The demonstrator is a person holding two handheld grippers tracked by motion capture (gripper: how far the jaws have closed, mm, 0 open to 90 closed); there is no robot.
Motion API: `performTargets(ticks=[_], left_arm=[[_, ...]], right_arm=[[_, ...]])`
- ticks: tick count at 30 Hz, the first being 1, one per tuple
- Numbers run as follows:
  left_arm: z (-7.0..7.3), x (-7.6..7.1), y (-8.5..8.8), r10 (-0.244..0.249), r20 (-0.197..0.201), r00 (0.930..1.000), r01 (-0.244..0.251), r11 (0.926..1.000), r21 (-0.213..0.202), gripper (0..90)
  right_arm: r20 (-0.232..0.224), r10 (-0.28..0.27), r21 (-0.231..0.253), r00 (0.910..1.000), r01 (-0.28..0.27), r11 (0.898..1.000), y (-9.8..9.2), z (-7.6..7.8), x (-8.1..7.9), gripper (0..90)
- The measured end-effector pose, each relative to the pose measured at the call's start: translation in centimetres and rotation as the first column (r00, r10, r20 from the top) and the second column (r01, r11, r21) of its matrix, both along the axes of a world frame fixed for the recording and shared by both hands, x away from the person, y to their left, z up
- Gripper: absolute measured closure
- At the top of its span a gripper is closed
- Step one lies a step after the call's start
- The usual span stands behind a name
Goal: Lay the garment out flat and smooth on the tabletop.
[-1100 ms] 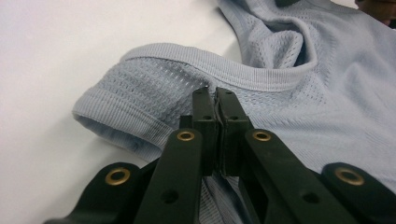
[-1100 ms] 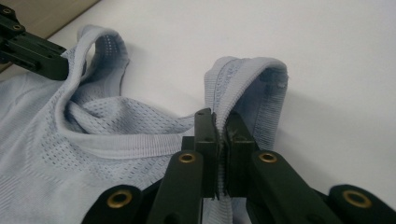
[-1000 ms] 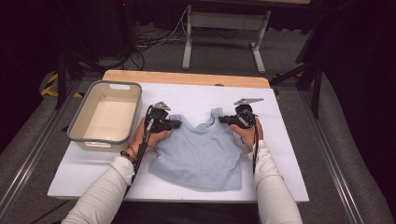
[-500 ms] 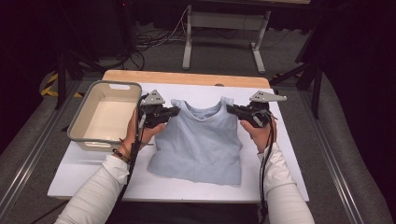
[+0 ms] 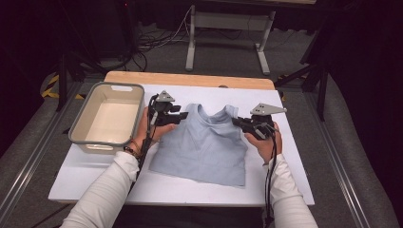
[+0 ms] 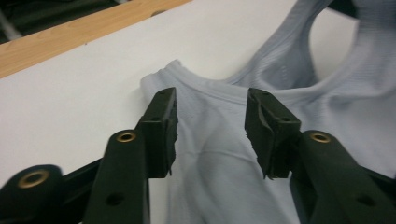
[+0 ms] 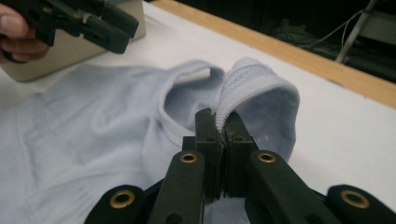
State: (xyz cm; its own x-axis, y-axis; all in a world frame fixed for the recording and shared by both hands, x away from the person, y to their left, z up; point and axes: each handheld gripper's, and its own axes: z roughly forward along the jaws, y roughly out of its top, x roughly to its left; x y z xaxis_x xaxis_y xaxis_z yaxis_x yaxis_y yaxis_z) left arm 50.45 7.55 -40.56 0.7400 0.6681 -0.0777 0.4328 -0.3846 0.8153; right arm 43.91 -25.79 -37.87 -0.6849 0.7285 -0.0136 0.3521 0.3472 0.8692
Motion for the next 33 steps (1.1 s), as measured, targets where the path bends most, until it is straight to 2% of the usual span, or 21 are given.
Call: performTargets(ticks=[3,4,5,6,7,8,10,15,18,19,20,22,23,24,26,27,29,31,33], left_arm=[[-0.9,1.2,-0.5,0.005,-0.038,0.9993,-0.004,0.9994,0.035,46.7],[-1.3,1.8,-0.5,0.007,-0.067,0.9977,-0.004,0.9994,0.033,45.2],[-1.5,2.2,-0.5,0.011,-0.081,0.9967,-0.009,0.9994,0.032,43.5],[-1.8,2.5,-0.5,0.011,-0.088,0.9960,-0.007,0.9991,0.041,43.0],[-2.0,2.8,-0.7,0.009,-0.101,0.9948,-0.002,0.9975,0.071,42.9],[-2.5,3.2,-1.2,0.006,-0.113,0.9936,0.008,0.9916,0.129,42.8],[-3.3,3.5,-1.7,-0.023,-0.147,0.9888,0.047,0.9858,0.161,41.6],[-4.6,3.7,-2.9,-0.046,-0.188,0.9811,0.088,0.9708,0.223,43.0],[-4.6,3.7,-3.1,-0.052,-0.182,0.9818,0.093,0.9702,0.223,44.0],[-4.5,3.7,-3.1,-0.061,-0.180,0.9817,0.103,0.9676,0.231,46.3],[-4.4,3.7,-3.1,-0.073,-0.173,0.9821,0.113,0.9658,0.233,49.8],[-4.4,3.6,-3.1,-0.097,-0.176,0.9795,0.137,0.9643,0.227,65.7],[-4.3,3.5,-3.2,-0.109,-0.175,0.9786,0.148,0.9621,0.229,70.8],[-4.3,3.4,-3.2,-0.108,-0.159,0.9814,0.144,0.9605,0.238,76.0],[-4.1,3.2,-3.2,-0.105,-0.136,0.9851,0.136,0.9612,0.240,79.1],[-3.9,3.1,-3.1,-0.098,-0.117,0.9883,0.124,0.9621,0.243,79.6],[-3.4,2.7,-2.9,-0.081,-0.082,0.9933,0.098,0.9692,0.226,80.2],[-2.5,2.2,-2.3,-0.058,-0.027,0.9979,0.063,0.9778,0.200,80.5],[-1.5,1.6,-1.6,-0.046,0.015,0.9988,0.043,0.9864,0.159,80.6]], right_arm=[[-0.013,-0.023,-0.040,0.9996,0.023,0.999,-0.6,-1.1,-0.1,87.0],[-0.013,-0.032,-0.055,0.9994,0.031,0.998,-0.7,-1.3,-0.2,87.0],[-0.020,-0.044,-0.069,0.9988,0.043,0.997,-1.0,-1.7,-0.1,86.9],[-0.026,-0.050,-0.068,0.9984,0.048,0.997,-1.2,-1.9,0.0,86.9],[-0.033,-0.055,-0.061,0.9979,0.053,0.997,-1.4,-2.1,0.0,86.8],[-0.041,-0.064,-0.047,0.9971,0.062,0.997,-1.7,-2.4,0.2,86.7],[-0.061,-0.075,-0.027,0.9953,0.074,0.997,-2.0,-3.2,0.6,86.6],[-0.078,-0.086,-0.037,0.9933,0.083,0.996,-1.7,-4.0,1.3,86.1],[-0.079,-0.087,-0.040,0.9931,0.084,0.996,-1.6,-4.1,1.4,85.9],[-0.079,-0.087,-0.039,0.9930,0.084,0.996,-1.6,-4.1,1.4,85.8],[-0.080,-0.087,-0.040,0.9930,0.084,0.996,-1.6,-4.1,1.4,85.6],[-0.080,-0.090,-0.043,0.9927,0.087,0.995,-1.5,-4.2,1.5,85.2],[-0.080,-0.090,-0.045,0.9927,0.087,0.995,-1.4,-4.2,1.5,84.9],[-0.076,-0.091,-0.045,0.9929,0.088,0.995,-1.4,-4.2,1.5,84.8],[-0.074,-0.091,-0.043,0.9931,0.088,0.995,-1.4,-4.1,1.5,84.9],[-0.073,-0.092,-0.045,0.9931,0.089,0.995,-1.4,-4.1,1.5,84.9],[-0.067,-0.092,-0.047,0.9935,0.089,0.995,-1.4,-4.1,1.5,85.1],[-0.059,-0.097,-0.051,0.9935,0.094,0.994,-1.3,-3.9,1.6,85.3],[-0.051,-0.092,-0.065,0.9944,0.089,0.994,-1.1,-3.6,1.7,85.3]])
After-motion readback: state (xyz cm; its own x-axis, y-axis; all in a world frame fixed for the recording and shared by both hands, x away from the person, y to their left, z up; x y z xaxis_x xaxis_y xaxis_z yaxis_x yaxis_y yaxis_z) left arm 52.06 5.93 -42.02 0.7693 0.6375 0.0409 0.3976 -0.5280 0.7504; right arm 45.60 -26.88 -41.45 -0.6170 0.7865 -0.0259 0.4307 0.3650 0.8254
